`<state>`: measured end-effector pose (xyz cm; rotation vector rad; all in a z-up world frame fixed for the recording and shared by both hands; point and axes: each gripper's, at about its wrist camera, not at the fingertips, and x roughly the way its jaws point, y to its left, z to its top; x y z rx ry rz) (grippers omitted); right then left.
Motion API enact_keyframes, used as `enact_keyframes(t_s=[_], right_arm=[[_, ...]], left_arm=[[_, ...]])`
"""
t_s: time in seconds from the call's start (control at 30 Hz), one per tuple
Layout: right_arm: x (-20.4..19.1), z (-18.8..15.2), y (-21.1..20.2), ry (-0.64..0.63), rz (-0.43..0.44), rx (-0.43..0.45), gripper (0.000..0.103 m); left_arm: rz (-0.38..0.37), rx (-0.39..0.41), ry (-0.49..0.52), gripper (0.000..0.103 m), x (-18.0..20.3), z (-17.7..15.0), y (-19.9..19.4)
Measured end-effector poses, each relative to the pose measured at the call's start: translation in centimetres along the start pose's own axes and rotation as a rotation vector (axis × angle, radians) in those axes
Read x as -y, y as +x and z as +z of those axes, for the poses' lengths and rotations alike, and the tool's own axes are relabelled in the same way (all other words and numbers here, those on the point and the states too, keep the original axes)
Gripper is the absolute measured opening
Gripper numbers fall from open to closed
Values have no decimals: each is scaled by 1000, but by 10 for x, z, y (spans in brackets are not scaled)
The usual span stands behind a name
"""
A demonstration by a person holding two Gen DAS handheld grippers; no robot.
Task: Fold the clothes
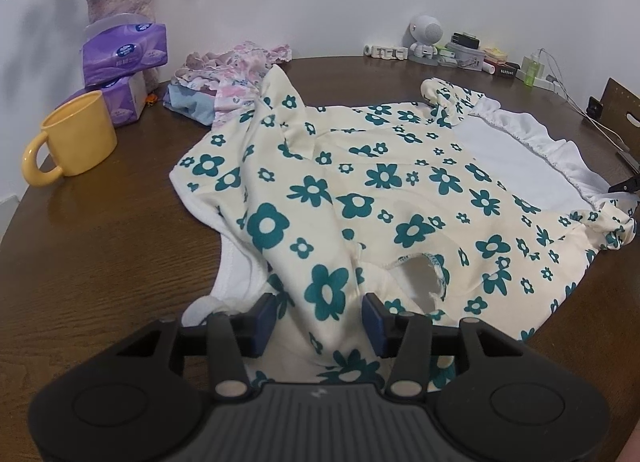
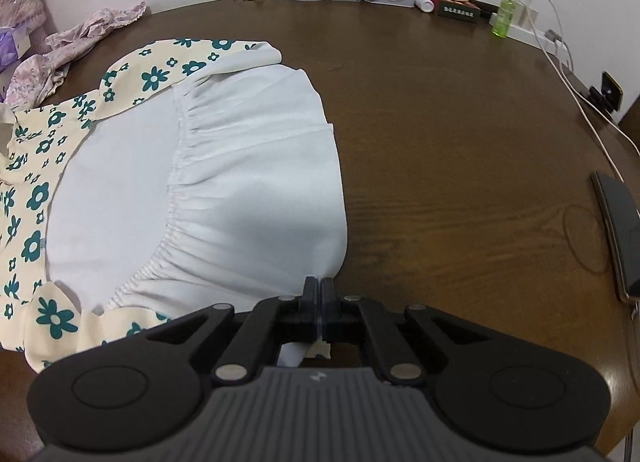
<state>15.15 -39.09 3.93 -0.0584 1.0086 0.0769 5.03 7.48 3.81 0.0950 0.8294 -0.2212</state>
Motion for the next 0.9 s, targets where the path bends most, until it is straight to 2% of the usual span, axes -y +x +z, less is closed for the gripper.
enact_keyframes(t_s=[0.4, 0.47, 0.53, 0.57, 0.6, 0.63, 0.7, 0.77, 0.9], right_arm=[[20, -27, -16, 55, -24, 6, 1], [18, -27, -18, 40, -14, 4, 2], [19, -27, -25, 72, 13, 14, 8], [21, -27, -32, 93, 35, 33, 10], [20, -26, -42, 107, 64, 66, 18], [19, -25, -50, 117, 92, 97, 32], [9, -21, -63, 90, 127, 148, 48], [-4, -15, -70, 50, 154, 179, 48], [-39, -6, -52, -50, 177, 150, 48]], left_arm=[[-5, 5, -7, 46, 23, -14, -11], [-38, 11, -31, 45, 20, -12, -16], [-74, 46, -55, 51, 12, -7, -29], [-60, 67, -62, 55, 6, -2, -36], [-44, 88, -68, 66, -1, 3, -42], [-29, 109, -75, 72, -7, 8, -48], [3, 128, -88, 74, -21, 22, -54], [19, 102, -91, 74, -32, 35, -43], [15, 8, -75, 70, -44, 56, -3]])
